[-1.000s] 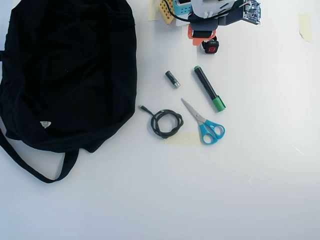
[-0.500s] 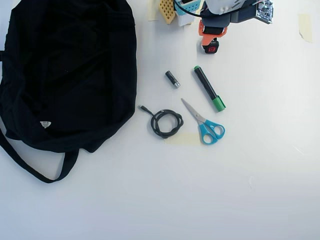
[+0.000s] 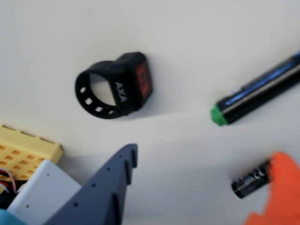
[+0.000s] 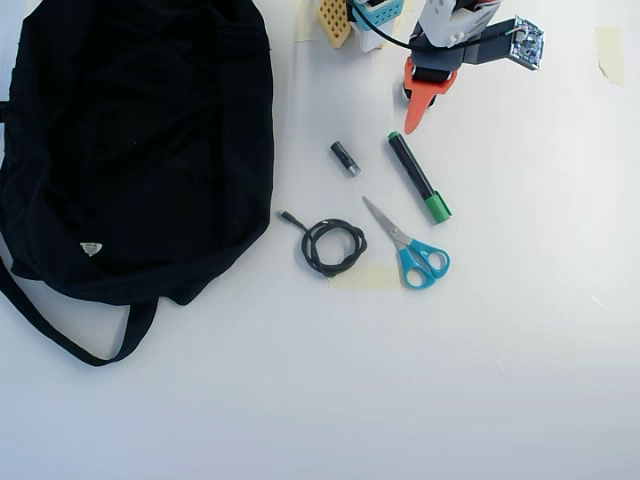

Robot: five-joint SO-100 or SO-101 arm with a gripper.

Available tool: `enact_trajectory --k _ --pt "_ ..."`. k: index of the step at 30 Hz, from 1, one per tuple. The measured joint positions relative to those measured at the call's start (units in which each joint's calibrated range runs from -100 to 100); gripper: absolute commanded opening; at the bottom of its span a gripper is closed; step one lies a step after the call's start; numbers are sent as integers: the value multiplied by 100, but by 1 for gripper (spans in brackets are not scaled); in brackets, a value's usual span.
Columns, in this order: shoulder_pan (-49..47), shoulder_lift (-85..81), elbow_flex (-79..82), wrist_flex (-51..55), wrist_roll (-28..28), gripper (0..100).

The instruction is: Put the bike light into the black bag

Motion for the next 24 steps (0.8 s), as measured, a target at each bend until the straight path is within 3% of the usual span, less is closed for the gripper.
enact_trajectory --k 24 --pt "-801 -556 252 -172 -469 46"
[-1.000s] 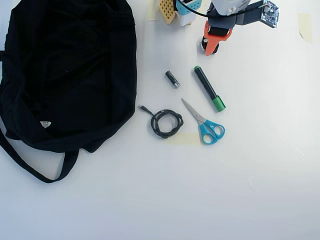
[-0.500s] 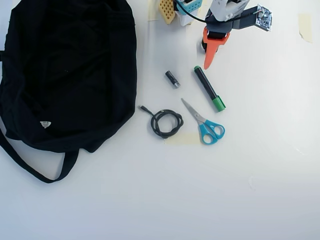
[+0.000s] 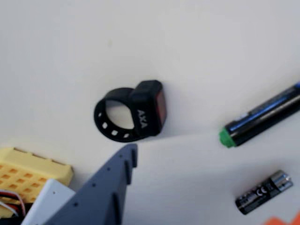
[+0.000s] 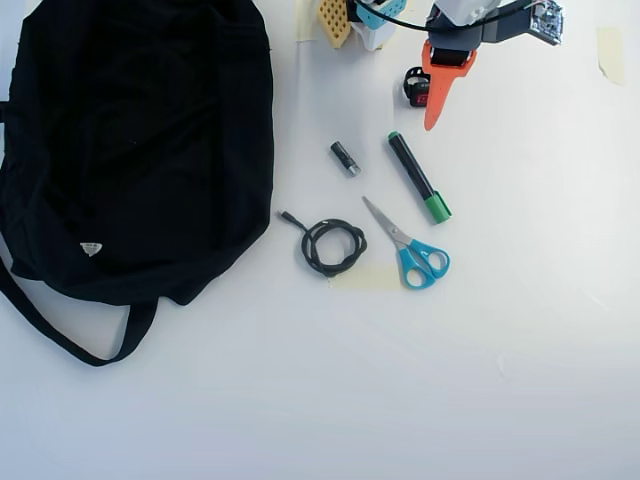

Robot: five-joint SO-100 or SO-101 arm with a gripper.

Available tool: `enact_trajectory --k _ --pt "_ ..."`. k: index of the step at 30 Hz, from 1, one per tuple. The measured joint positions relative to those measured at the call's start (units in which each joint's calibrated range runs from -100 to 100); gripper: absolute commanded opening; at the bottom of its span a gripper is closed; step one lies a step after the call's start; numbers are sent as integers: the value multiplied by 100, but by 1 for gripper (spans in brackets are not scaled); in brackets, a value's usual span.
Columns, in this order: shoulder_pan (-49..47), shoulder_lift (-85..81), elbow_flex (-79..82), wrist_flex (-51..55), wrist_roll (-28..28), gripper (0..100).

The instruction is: Put the bike light into the black bag

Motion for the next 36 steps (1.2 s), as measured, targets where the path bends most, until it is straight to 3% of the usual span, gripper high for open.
enact_trajectory --k 11,18,36 --pt "-316 -17 566 -77 -171 46" --pt "-529 -17 1266 -970 -186 46" --pt "-617 0 1855 -1795 -151 46"
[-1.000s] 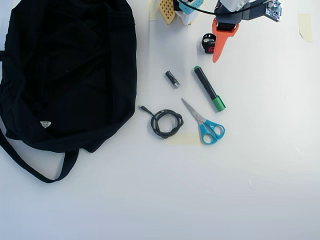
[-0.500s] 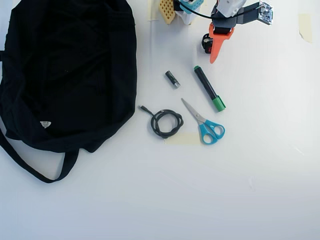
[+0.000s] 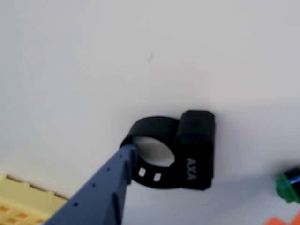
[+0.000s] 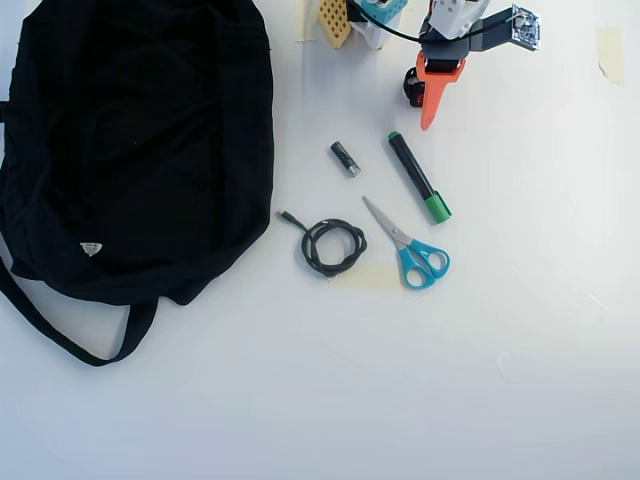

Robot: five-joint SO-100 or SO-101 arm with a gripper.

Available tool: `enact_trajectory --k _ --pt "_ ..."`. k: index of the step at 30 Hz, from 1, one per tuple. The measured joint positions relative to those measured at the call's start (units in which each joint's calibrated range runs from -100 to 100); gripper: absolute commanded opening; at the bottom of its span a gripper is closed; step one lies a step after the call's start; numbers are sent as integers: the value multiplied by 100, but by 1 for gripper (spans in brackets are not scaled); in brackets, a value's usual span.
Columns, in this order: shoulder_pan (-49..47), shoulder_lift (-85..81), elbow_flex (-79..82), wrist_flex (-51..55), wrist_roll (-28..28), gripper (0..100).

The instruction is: Put the bike light into the black bag

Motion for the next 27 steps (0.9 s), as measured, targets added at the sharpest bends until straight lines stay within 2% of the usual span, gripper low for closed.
enact_trajectory --k 5,13,27 --pt "66 0 0 0 93 46" --pt "705 0 55 0 645 46" --pt "617 0 369 -52 713 45"
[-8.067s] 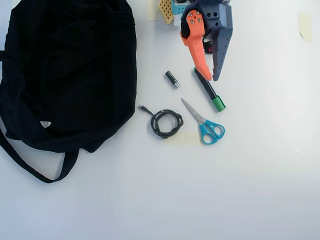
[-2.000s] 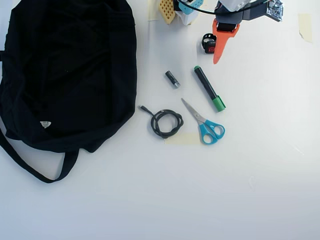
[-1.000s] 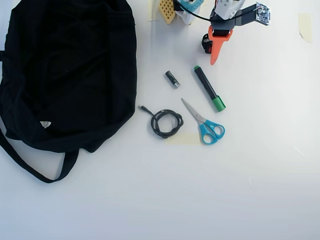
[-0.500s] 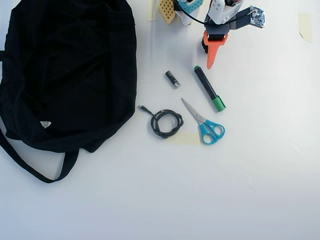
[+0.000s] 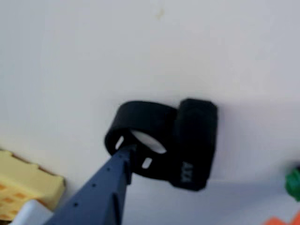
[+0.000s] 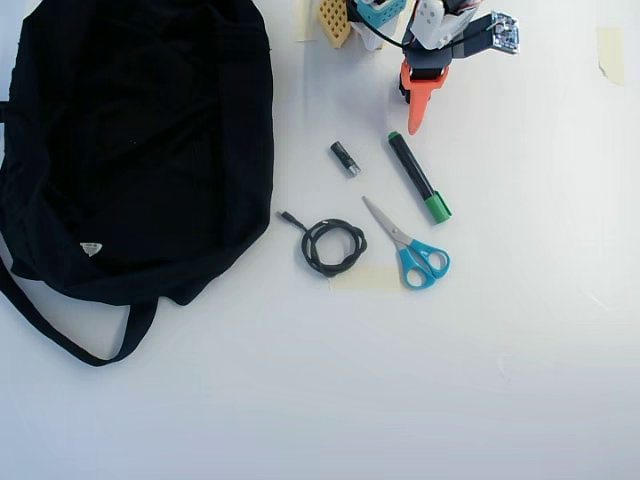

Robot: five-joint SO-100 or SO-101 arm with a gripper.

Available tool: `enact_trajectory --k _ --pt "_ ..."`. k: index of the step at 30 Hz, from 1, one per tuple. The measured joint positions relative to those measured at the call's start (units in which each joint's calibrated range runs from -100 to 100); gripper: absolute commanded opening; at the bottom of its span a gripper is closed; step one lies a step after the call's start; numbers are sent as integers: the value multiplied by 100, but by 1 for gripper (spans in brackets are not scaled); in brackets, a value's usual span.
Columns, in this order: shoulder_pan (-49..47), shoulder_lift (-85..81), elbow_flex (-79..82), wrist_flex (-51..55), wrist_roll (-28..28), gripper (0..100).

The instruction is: Put the bike light into the black bag

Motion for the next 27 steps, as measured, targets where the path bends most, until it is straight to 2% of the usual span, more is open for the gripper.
enact_trajectory --k 4,7,19,27 --pt "-7 0 24 -240 5 45" --pt "-7 0 24 -249 5 40" --pt "-51 0 24 -249 -5 2" --pt "-66 -25 16 -318 -34 2"
